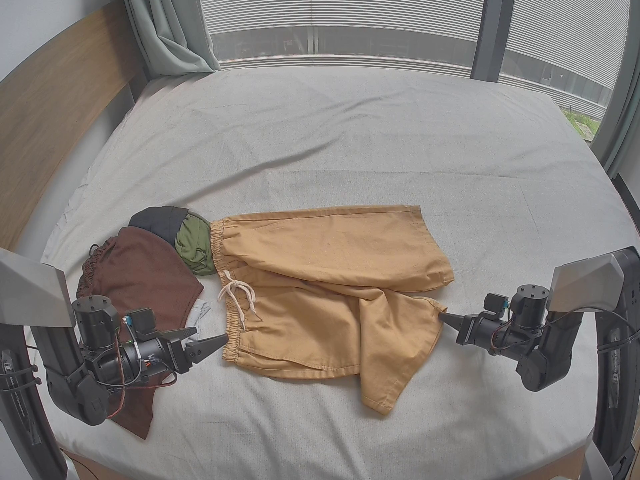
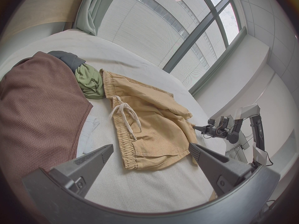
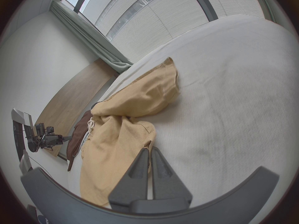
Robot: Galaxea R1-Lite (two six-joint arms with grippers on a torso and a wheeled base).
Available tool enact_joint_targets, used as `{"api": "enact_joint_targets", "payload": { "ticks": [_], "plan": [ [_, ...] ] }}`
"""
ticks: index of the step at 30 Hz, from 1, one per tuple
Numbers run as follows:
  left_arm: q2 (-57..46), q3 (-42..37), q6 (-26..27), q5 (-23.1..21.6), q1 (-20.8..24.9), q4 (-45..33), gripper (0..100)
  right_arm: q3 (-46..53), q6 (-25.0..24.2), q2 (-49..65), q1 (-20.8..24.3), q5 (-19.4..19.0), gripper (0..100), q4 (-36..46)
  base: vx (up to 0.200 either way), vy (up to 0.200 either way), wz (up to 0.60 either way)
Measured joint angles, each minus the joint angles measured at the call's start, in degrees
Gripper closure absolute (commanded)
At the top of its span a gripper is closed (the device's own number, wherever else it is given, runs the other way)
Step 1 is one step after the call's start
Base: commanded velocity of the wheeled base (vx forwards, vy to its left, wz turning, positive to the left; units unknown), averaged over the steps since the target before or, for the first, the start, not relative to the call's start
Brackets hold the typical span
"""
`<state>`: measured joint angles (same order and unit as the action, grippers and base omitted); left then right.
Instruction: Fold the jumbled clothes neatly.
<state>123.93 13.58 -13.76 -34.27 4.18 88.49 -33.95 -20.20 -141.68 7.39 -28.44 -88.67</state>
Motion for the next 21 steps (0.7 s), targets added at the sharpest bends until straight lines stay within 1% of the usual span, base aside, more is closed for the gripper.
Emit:
{"api": "enact_joint_targets", "payload": {
  "ticks": [6,13,21],
  "plan": [
    [0.11,-0.07,-0.06,0.00,0.09,0.00,0,-2.27,-0.02,0.13,-0.45,0.15,100,-0.01,0.000,0.000,0.00],
    [0.13,-0.13,-0.11,0.00,0.11,0.00,0,-6.40,-0.13,-0.27,-0.56,3.43,100,0.02,0.000,0.000,0.00],
    [0.68,-0.11,-0.11,0.00,0.15,-0.02,0,-8.28,-0.21,-0.83,-0.50,3.71,100,0.05,0.000,0.000,0.00]
  ]
}}
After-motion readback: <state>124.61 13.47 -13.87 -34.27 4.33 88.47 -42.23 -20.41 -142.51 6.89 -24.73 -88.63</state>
